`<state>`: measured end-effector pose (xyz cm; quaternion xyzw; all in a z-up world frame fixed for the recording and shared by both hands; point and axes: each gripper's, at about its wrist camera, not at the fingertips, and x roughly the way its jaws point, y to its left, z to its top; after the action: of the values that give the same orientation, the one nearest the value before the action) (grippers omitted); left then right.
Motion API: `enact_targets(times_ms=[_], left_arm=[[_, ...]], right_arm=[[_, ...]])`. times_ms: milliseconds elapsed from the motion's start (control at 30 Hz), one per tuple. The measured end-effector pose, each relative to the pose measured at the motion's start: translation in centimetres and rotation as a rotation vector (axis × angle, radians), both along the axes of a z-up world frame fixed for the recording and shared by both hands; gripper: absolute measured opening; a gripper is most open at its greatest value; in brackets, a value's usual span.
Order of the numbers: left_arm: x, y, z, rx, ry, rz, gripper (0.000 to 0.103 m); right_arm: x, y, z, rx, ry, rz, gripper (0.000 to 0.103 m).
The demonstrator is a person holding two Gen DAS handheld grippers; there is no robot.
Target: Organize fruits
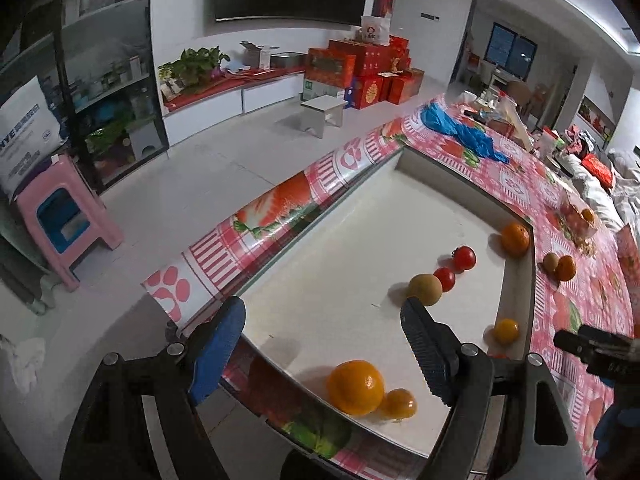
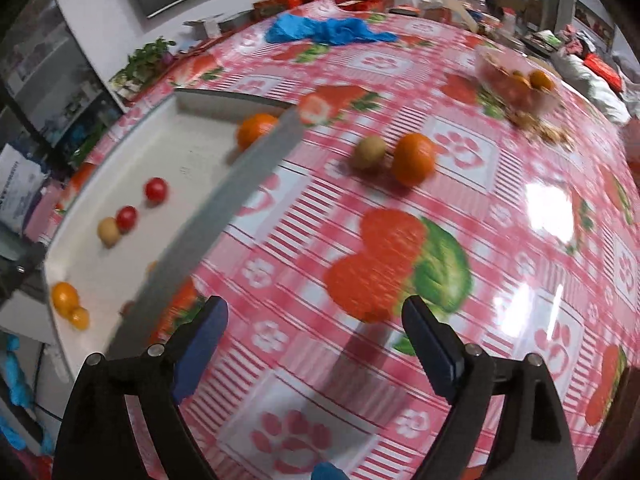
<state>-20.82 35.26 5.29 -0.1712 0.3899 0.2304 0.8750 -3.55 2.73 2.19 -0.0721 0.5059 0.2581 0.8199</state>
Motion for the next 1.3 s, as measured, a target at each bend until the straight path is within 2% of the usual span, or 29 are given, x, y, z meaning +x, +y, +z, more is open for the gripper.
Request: enact_targets(times_ms=[433,500,567,833,1300], left_arm=[[0.5,-1.9,0.6,0.021,0.015,-0.028,0.081],[0.6,-2.1,0.9,0.02,0.012,-0.029,0.081],[0.5,-2.1,1.1,0.013,0.008,-0.024,0.081],[0.7,-2.6,1.2,0.018,0.021,-0.019,0.081],[1.4,-3.5,1.5,0.004,0.025,-0.023,0.081]], right_arm=[[-1.0,-3.0,-1.0,-0.079,-0.044,-0.011,0.091],[-1.1,-2.9,-1.4,-0.099,-0.044,0.0,0.101],[-1.5,-2.8,-1.7,-0.12,-0.078,0.014,0.103],[-2.5,-3.5,-2.0,-0.064,-0.158,0.009,0.103],[-2.7,-3.6,-2.1,-0.049,-0.183,0.006,0.103]])
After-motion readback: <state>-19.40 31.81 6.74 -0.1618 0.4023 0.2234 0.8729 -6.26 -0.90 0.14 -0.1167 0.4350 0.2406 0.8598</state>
